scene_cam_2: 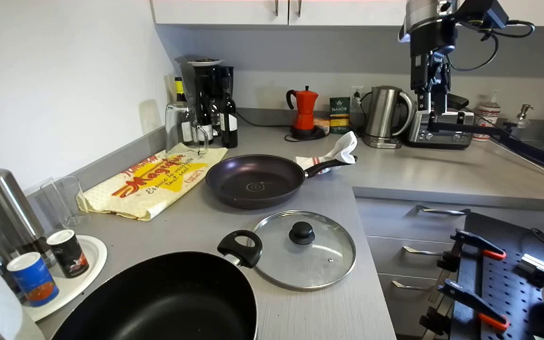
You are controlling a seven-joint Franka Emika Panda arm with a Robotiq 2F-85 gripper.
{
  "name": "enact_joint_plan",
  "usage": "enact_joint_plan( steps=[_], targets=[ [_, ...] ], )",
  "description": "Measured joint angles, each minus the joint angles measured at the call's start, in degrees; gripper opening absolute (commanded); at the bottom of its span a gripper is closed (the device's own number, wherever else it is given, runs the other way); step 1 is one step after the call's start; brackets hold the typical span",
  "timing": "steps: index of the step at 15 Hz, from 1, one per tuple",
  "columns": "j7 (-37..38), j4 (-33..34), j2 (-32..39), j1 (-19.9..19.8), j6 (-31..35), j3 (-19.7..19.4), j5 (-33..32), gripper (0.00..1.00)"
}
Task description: Place the lid on the pot
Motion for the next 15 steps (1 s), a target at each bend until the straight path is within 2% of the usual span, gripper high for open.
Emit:
enact_joint_plan(
  steps=[7,15],
  targets=[
    [0.00,-0.37,0.71,0.11,1.60,1.59,0.00,1.00],
    [-0.07,-1.16,6.35,3.07,10.87,6.67,-0.10,1.00]
  ],
)
